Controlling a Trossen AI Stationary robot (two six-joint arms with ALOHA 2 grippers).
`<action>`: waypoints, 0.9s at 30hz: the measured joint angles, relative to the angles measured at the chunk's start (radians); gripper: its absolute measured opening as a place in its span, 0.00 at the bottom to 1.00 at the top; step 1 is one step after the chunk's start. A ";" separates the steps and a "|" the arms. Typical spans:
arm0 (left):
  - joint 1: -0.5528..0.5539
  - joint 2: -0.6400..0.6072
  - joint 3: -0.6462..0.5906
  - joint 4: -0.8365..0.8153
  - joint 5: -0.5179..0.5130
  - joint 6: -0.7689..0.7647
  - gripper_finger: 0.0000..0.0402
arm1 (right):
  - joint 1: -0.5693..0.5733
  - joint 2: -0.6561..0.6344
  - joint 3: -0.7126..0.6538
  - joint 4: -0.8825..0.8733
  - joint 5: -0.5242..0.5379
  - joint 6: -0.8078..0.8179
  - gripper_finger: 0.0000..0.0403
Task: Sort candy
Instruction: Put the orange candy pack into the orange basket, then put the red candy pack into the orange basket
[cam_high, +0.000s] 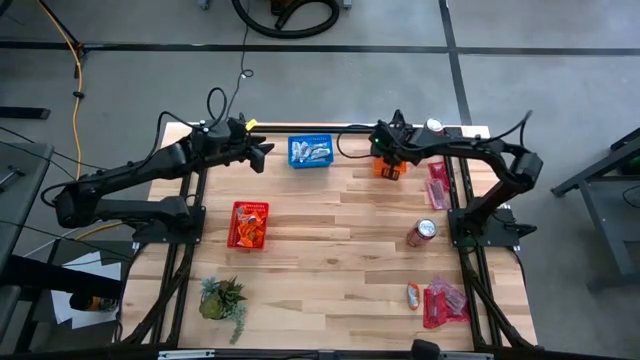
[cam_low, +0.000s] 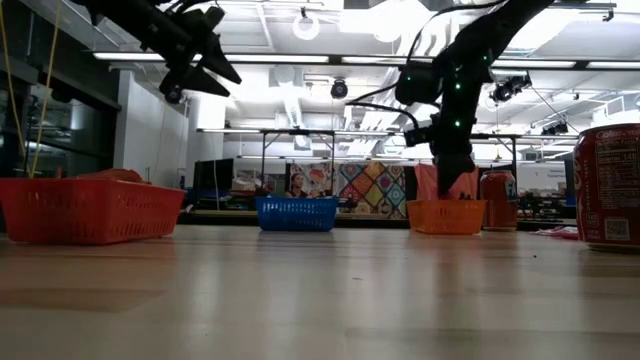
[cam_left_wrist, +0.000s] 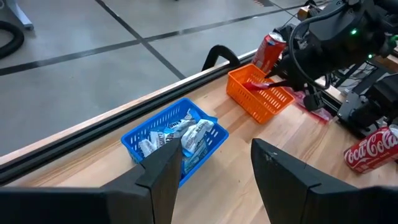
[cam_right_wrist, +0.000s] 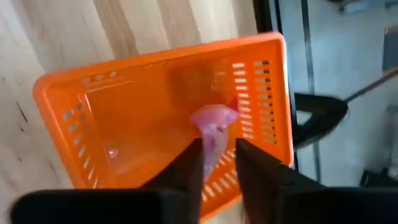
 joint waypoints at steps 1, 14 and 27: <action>0.000 0.000 0.000 0.000 0.000 0.000 0.45 | 0.000 0.000 0.010 -0.027 0.002 0.021 0.27; 0.124 0.054 0.197 -0.249 -0.021 -0.007 0.45 | 0.000 -0.061 0.247 -0.265 -0.124 0.372 0.65; 0.393 0.492 0.380 -0.670 -0.145 0.028 0.45 | 0.000 -0.212 0.282 -0.155 -0.216 0.554 0.65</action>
